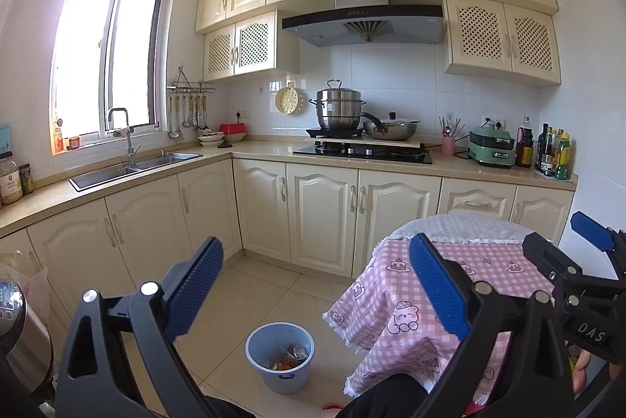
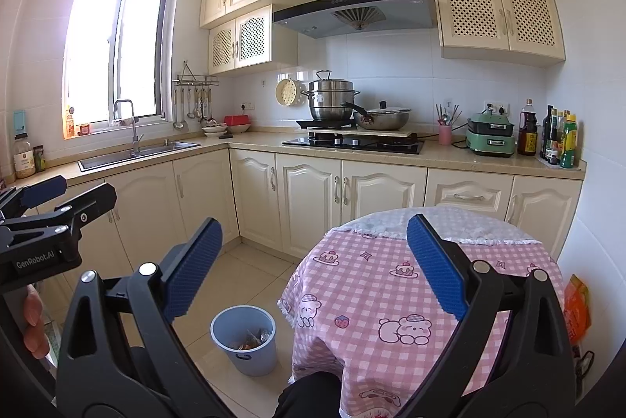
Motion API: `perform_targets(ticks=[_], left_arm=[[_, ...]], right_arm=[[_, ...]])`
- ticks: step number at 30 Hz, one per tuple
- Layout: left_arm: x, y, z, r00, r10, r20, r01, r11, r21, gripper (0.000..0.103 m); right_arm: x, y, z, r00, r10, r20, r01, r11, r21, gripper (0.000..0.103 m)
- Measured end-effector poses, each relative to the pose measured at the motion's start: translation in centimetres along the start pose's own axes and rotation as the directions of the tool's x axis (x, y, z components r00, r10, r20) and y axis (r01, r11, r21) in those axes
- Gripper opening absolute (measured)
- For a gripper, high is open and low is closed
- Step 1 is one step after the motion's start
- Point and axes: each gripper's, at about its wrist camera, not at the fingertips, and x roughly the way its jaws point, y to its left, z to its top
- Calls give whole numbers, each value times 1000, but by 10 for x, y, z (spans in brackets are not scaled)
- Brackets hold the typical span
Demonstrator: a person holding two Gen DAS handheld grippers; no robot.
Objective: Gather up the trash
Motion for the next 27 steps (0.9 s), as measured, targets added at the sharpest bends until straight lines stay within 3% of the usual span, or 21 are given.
perform_targets(ticks=[27], left_arm=[[7, 2, -7, 1000, 7, -18, -7, 1000, -2, 94]], right_arm=[[7, 0, -2, 1000, 5, -18, -5, 1000, -3, 94]])
